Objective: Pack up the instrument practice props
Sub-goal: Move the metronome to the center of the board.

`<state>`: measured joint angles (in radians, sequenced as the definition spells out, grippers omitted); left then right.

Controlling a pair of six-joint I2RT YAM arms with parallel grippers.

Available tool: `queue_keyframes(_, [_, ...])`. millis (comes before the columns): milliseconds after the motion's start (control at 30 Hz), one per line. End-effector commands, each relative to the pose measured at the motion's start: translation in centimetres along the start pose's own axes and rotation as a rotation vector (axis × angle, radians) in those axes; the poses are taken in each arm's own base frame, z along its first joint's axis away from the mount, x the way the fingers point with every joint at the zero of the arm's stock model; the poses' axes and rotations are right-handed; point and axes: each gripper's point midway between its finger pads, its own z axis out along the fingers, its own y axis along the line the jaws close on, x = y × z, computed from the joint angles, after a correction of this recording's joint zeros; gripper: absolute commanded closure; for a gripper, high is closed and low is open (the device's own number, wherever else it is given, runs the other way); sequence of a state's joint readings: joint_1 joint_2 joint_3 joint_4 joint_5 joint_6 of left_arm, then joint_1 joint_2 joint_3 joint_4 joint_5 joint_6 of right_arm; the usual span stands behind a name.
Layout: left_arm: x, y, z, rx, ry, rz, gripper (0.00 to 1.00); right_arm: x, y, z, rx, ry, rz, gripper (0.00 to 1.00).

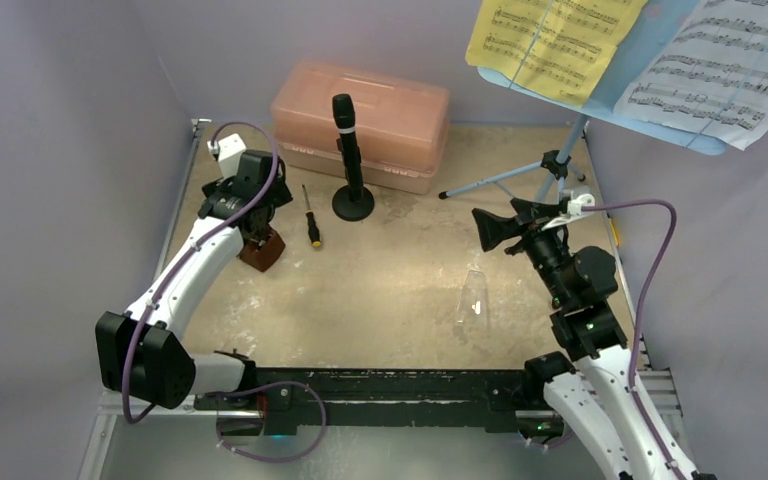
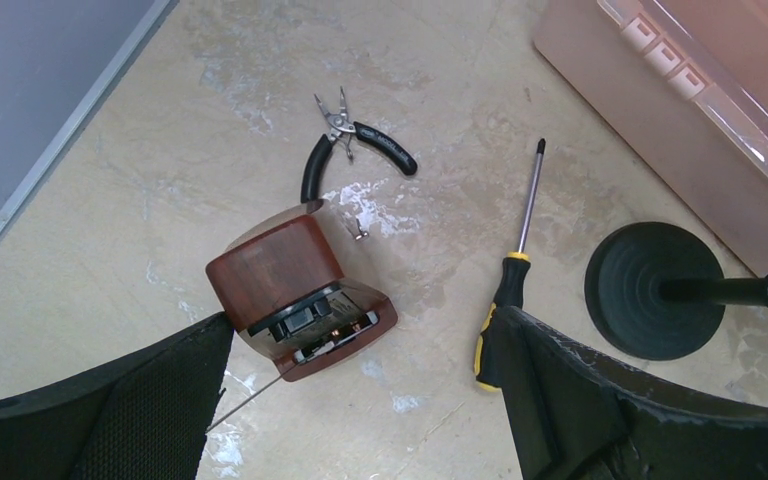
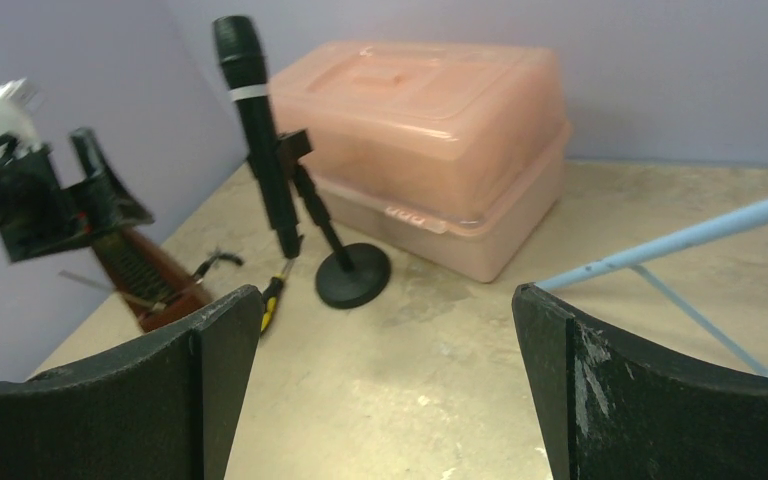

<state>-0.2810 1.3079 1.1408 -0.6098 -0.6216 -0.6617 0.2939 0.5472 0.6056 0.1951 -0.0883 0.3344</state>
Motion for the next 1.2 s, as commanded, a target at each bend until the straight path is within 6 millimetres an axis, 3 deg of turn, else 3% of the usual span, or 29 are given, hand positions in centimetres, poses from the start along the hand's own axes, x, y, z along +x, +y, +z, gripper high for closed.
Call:
queue_keyframes(0, [-2.7, 0.1, -0.2, -0.023, -0.055, -0.035, 0.01, -0.3, 3.5, 0.4, -0.195, -0.004, -0.011, 0.02])
queue_keyframes(267, [-2.8, 2.5, -0.3, -0.117, -0.067, 0.009, 0.01, 1.3, 4.0, 0.8, -0.240, 0.030, -0.015, 0.02])
queue_keyframes(500, [-0.3, 4.2, 2.0, -0.204, -0.041, 0.026, 0.03, 2.1, 4.0, 1.1, -0.252, 0.042, -0.009, 0.02])
queue_keyframes(667, [1.5, 3.0, 3.6, -0.144, 0.028, 0.035, 0.17, 2.7, 4.1, 1.2, -0.262, 0.054, -0.003, 0.02])
queue_keyframes(800, [3.0, 1.9, 3.6, -0.056, 0.090, 0.090, 0.33, 3.3, 4.1, 1.4, -0.268, 0.075, -0.001, 0.02])
queue_keyframes(1000, [2.7, 1.4, 1.5, 0.057, 0.108, 0.164, 0.62, 4.1, 4.5, 1.6, -0.305, 0.104, 0.004, 0.02])
queue_keyframes(1167, [1.7, 1.2, -0.9, 0.146, 0.105, 0.208, 0.70, 4.4, 5.3, 1.7, -0.356, 0.132, 0.004, 0.02])
